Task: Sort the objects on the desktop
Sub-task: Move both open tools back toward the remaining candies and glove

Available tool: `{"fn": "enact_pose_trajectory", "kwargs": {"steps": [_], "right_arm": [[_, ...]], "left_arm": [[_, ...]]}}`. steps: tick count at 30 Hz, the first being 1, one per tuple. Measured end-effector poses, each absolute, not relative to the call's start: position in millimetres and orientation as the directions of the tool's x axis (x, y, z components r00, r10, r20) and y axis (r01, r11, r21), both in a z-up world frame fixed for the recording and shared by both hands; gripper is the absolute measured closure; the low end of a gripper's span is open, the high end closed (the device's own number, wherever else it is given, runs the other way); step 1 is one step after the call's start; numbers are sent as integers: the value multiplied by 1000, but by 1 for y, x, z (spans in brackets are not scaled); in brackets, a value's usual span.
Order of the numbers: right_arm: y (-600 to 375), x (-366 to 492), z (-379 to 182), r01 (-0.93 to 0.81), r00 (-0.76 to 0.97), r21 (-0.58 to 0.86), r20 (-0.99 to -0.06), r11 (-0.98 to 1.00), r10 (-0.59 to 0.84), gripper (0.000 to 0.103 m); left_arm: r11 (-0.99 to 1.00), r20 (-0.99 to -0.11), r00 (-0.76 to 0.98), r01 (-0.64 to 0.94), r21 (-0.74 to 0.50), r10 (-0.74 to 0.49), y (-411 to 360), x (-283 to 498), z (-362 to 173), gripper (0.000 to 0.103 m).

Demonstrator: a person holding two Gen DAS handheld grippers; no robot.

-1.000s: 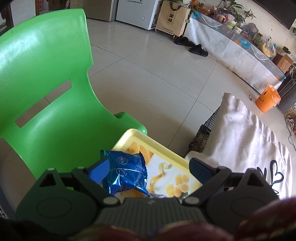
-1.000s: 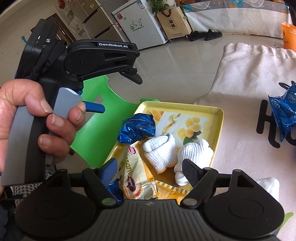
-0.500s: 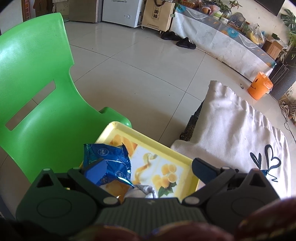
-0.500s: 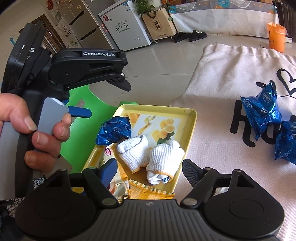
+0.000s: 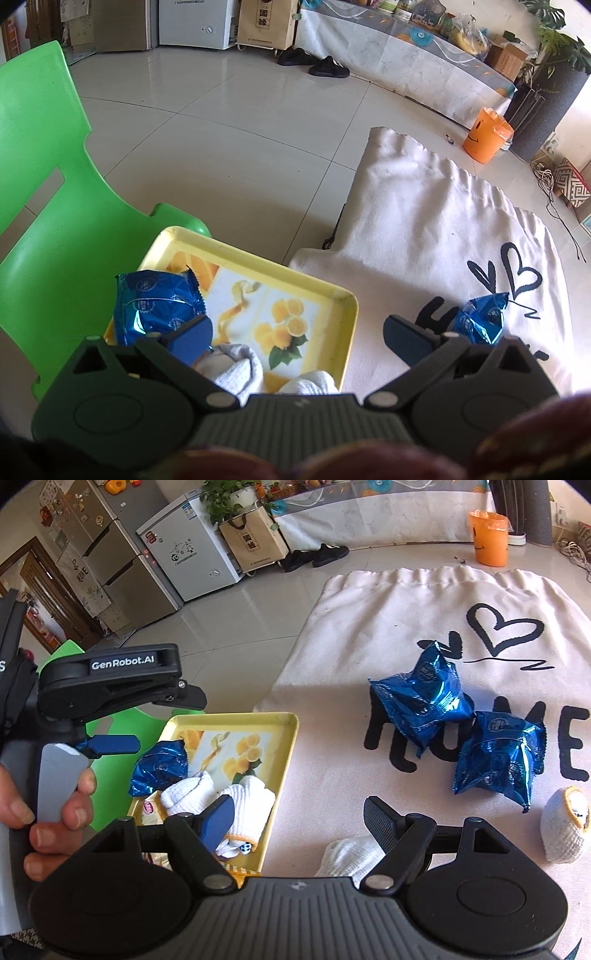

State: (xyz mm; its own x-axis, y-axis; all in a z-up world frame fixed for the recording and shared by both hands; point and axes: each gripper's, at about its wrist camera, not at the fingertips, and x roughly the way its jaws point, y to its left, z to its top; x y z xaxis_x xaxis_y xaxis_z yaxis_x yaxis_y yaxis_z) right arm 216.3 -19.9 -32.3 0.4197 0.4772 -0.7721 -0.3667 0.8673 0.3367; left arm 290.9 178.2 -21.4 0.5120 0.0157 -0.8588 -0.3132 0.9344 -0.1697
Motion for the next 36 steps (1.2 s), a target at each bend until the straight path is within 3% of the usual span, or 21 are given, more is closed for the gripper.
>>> {"fn": "enact_pose_trajectory", "kwargs": {"steps": [36], "right_arm": [[-145, 276, -31, -18, 483, 277, -839, 961, 251, 24]], "left_arm": [[981, -914, 363, 136, -140, -181, 48, 264, -68, 1]]}}
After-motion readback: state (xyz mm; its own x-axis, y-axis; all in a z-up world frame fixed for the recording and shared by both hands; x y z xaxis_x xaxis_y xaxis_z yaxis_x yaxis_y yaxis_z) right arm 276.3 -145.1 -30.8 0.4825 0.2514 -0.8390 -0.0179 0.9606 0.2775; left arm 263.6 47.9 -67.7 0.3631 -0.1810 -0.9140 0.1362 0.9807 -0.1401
